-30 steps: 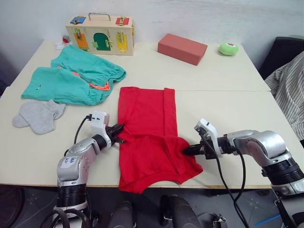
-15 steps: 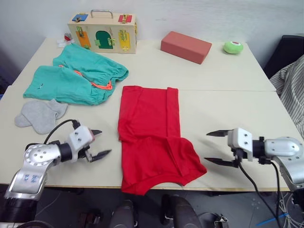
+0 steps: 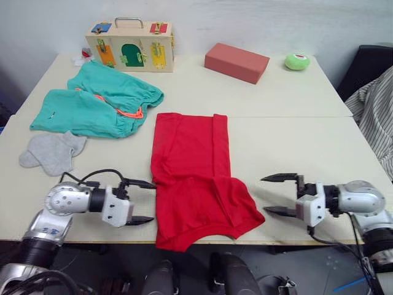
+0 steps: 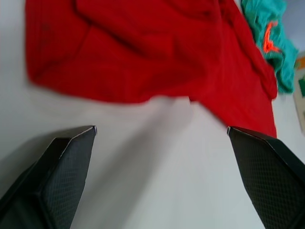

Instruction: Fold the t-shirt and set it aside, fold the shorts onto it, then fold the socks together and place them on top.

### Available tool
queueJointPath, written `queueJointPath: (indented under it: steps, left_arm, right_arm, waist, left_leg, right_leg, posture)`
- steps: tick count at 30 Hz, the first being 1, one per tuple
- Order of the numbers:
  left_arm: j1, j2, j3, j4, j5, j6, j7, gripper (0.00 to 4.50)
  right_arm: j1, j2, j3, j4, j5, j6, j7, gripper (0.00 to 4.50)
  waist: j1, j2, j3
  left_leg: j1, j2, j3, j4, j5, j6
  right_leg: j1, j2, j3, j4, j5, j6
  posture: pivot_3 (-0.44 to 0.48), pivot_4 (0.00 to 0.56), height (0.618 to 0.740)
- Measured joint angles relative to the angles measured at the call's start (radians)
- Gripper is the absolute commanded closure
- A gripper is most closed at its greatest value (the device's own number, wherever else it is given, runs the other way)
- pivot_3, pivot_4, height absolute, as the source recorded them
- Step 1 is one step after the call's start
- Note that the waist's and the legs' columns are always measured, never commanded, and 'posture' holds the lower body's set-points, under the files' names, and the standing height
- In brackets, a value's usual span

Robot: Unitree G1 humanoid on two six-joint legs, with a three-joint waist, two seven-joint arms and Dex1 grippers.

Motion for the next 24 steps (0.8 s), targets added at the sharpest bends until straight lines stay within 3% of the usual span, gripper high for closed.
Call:
queueJointPath:
  steps: [9,10,12,23,24]
  left_arm:
    - [-0.028,-0.026,-0.077,0.003,-0.009,-0.039,-0.010,0.01]
    - [-0.031,-0.030,-0.082,0.003,-0.008,-0.040,-0.010,0.20]
    - [-0.031,-0.039,-0.097,0.002,-0.007,-0.042,-0.009,0.57]
    - [0.003,-0.041,-0.139,0.005,-0.002,-0.035,-0.010,4.16]
    - [0.008,-0.041,-0.139,0.005,-0.002,-0.032,-0.009,4.47]
  right_arm:
    - [0.020,0.002,0.108,-0.100,0.018,0.022,-0.027,0.00]
    - [0.026,0.002,0.114,-0.114,0.020,0.030,-0.028,0.18]
    - [0.041,0.001,0.134,-0.140,0.024,0.046,-0.028,0.57]
    - [0.079,-0.025,0.191,-0.188,-0.002,0.090,-0.025,4.49]
    - [0.080,-0.026,0.191,-0.189,-0.006,0.095,-0.027,4.50]
  waist:
    - [-0.008,0.000,0.000]
    - [-0.008,0.001,-0.001]
    - [-0.008,0.001,-0.001]
    - [-0.008,0.002,-0.001]
    - [-0.008,0.002,-0.001]
  left_leg:
    - [0.008,0.000,-0.001,-0.003,-0.003,0.002]
    - [0.008,0.000,-0.001,-0.003,-0.002,0.002]
    - [0.008,0.000,-0.001,-0.003,-0.002,0.002]
    - [0.008,0.000,-0.001,-0.003,-0.005,0.007]
    - [0.008,0.000,-0.001,-0.003,-0.005,0.007]
  right_leg:
    - [0.009,-0.001,0.000,-0.004,0.000,0.000]
    - [0.009,-0.001,0.000,-0.004,0.000,0.000]
    - [0.009,-0.001,0.000,-0.004,0.000,0.000]
    - [0.008,-0.001,0.000,-0.003,0.000,0.000]
    - [0.008,-0.001,0.000,-0.003,0.000,0.000]
  posture:
    - [0.000,0.150,0.740]
    - [0.000,0.150,0.740]
    - [0.000,0.150,0.740]
    - [0.000,0.150,0.740]
    - [0.000,0.150,0.740]
